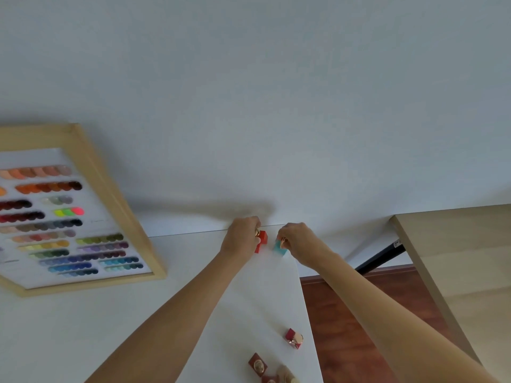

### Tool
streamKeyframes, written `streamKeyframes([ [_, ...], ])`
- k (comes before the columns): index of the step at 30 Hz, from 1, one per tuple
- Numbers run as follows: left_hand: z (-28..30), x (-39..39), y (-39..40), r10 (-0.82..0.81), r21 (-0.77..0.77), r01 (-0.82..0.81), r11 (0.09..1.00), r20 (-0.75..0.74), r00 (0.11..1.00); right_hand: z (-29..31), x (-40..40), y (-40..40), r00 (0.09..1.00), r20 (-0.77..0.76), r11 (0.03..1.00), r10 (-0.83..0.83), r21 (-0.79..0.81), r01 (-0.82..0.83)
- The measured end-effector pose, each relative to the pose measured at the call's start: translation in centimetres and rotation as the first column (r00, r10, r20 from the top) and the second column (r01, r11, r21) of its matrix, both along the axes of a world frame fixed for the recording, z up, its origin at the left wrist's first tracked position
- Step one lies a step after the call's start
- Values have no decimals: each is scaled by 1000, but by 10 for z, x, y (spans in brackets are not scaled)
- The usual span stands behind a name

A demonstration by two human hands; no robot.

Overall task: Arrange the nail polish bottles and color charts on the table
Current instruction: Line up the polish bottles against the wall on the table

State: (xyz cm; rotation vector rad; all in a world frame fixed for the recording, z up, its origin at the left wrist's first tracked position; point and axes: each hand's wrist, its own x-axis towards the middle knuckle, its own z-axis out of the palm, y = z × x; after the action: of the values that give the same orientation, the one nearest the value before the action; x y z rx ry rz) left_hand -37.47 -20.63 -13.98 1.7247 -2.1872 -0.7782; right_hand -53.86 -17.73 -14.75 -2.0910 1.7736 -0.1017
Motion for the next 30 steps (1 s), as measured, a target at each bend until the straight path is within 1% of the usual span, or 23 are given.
streamKeyframes([
  [4,-5,-8,-8,45,-37,-46,998,-48,998,-5,-4,-13,996,77,999,40,-39,-37],
  [7,-9,-9,-8,15,-53,-19,998,-76,997,-10,-9,-15,987,155,994,49,-102,-33],
  [9,-12,-7,-6,14,-54,-21,998,-117,993,-15,-11,-13,978,206,987,19,-161,15],
  [12,-21,-2,-2,83,-27,-88,996,-164,983,-24,-9,-4,946,318,969,-68,-205,138],
  [14,-30,2,1,129,12,-128,992,-178,976,-33,-6,5,914,367,951,-170,-181,250],
  [17,-42,3,3,178,89,-164,982,-195,965,-47,-1,12,820,434,905,-373,-22,424],
  [19,-47,1,2,206,108,-187,976,-211,956,-54,2,12,767,442,872,-465,79,483],
  [20,-50,0,1,222,116,-201,973,-217,951,-56,3,10,752,437,859,-493,105,501],
  [24,-58,-9,-3,254,141,-224,964,-260,931,-62,8,3,709,463,828,-531,108,549],
  [27,-64,-15,-6,265,107,-245,964,-260,929,-65,11,-2,706,481,822,-520,58,566],
  [30,-70,-20,-10,266,75,-255,964,-252,931,-65,14,-8,699,491,815,-520,41,578],
])
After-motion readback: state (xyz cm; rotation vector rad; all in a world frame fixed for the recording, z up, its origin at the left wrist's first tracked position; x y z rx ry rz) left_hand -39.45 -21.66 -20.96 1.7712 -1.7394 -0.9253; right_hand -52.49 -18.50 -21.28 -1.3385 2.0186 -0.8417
